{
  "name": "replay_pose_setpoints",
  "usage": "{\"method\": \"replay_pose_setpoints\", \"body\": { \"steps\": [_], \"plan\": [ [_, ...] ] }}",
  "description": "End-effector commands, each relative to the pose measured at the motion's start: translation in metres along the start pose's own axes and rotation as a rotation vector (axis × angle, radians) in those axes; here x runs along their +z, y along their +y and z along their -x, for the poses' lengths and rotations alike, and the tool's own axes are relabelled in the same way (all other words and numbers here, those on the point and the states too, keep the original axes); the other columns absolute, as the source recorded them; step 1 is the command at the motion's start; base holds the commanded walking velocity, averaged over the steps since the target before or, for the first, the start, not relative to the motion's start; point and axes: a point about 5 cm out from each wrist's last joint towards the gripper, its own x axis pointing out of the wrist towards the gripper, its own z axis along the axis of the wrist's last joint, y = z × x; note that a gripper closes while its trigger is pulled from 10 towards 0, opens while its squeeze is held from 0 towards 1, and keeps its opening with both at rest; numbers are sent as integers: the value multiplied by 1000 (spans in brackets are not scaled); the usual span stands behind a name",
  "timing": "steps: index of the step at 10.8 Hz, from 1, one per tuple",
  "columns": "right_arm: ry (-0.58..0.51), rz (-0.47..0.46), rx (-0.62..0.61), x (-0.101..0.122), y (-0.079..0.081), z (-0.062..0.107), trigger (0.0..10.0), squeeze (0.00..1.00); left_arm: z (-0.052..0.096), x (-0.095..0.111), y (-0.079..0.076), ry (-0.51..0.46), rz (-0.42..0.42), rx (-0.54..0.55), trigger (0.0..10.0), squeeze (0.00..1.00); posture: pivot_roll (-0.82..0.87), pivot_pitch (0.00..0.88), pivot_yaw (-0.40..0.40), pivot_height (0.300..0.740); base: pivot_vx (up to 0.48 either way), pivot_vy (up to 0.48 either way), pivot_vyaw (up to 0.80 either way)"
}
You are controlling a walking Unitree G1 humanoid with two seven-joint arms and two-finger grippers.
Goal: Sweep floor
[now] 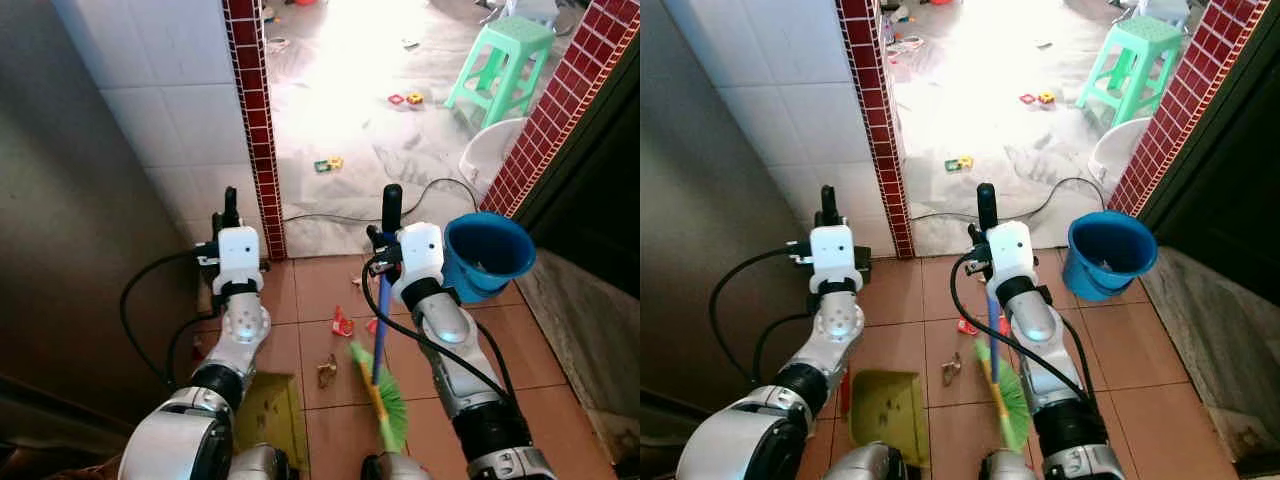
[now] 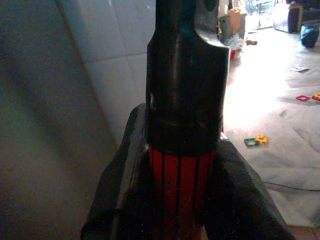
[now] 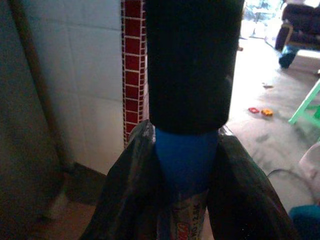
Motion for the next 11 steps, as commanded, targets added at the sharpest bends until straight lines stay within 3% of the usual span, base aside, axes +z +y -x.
{"method": "replay_pose_setpoints", "body": {
  "steps": [1,2,3,8,10,11],
  "plan": [
    [-53,-87,-6,11,2,-2,10000,0,-5,11,-4,-54,8,-12,10000,0,-119,109,75,740,0,0,0],
    [-93,-163,1,21,3,-3,10000,0,-4,11,-8,-48,27,-34,10000,0,-119,111,78,740,0,0,0],
    [-130,-168,34,29,5,-4,10000,0,-1,10,-11,-48,20,-58,10000,0,-120,112,79,740,0,0,0],
    [-115,-199,40,33,4,-4,10000,0,3,1,-14,39,54,-64,10000,0,-133,102,79,740,0,0,0],
    [-112,-435,75,49,6,-14,10000,0,2,0,-15,59,75,-66,10000,0,-143,92,79,740,0,0,0],
    [-112,-482,96,53,4,-15,10000,0,2,1,-15,59,78,-68,10000,0,-144,88,79,740,0,0,0]
  ]
}}
